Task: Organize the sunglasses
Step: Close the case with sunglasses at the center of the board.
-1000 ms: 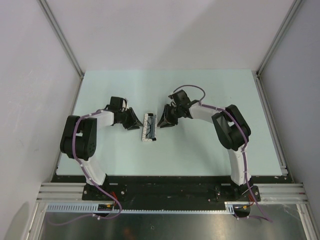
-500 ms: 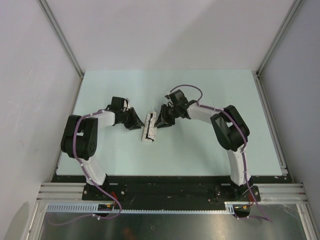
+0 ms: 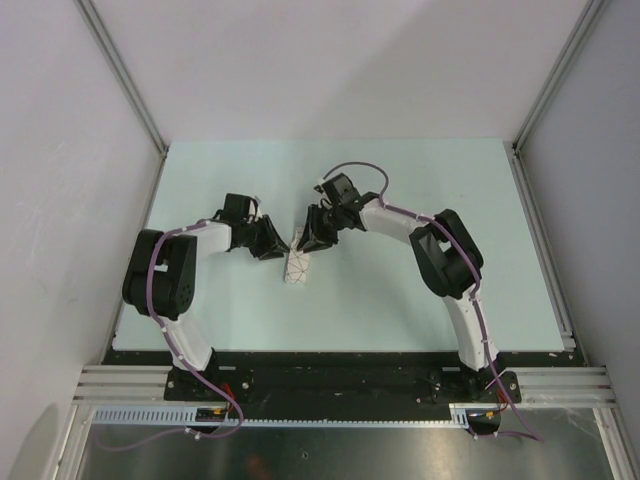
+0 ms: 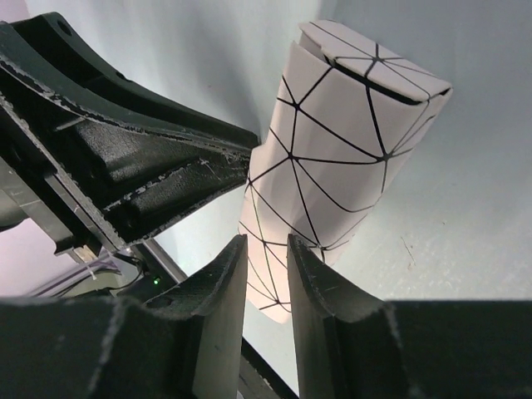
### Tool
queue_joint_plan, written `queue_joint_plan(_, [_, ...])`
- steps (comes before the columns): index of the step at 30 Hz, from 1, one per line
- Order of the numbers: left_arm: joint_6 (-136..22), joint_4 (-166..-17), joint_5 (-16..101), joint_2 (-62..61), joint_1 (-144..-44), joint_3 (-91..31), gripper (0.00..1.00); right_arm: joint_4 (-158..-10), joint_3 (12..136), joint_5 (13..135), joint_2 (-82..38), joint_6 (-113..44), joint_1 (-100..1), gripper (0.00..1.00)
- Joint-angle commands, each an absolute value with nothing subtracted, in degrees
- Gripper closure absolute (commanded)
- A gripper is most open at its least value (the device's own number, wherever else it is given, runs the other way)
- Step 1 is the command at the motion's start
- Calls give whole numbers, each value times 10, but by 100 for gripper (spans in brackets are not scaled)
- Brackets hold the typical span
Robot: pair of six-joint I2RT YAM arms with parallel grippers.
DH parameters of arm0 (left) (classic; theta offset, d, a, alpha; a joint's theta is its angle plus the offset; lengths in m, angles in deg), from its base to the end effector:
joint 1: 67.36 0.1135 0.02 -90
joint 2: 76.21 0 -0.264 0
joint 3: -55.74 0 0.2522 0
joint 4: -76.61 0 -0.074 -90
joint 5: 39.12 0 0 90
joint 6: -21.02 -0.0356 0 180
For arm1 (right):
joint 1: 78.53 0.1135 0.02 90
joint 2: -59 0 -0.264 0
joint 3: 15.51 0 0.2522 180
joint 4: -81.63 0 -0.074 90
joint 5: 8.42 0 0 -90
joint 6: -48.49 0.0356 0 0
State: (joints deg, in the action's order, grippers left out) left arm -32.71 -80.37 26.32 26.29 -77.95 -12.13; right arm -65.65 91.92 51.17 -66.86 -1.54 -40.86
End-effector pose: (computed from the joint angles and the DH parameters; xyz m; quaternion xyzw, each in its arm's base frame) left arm 0.3330 -0.0773 0.1381 -0.1508 0.9281 -0.2957 0.1685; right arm 0.3686 0.3074 0.1662 -0.0689 0.9116 0.3939 0.0950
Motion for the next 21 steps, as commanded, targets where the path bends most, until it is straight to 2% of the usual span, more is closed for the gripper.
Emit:
queue_joint_plan(1, [-322, -796, 255, 278, -792, -117, 65, -598, 965, 552, -689, -49, -398, 69])
queue_joint_plan(12, [-316, -795, 307, 239, -792, -110, 65, -423, 1091, 681, -751, -138, -360, 69])
queue_joint_plan(21, [-317, -745, 417, 172, -785, -124, 64, -319, 1173, 812, -806, -213, -313, 70])
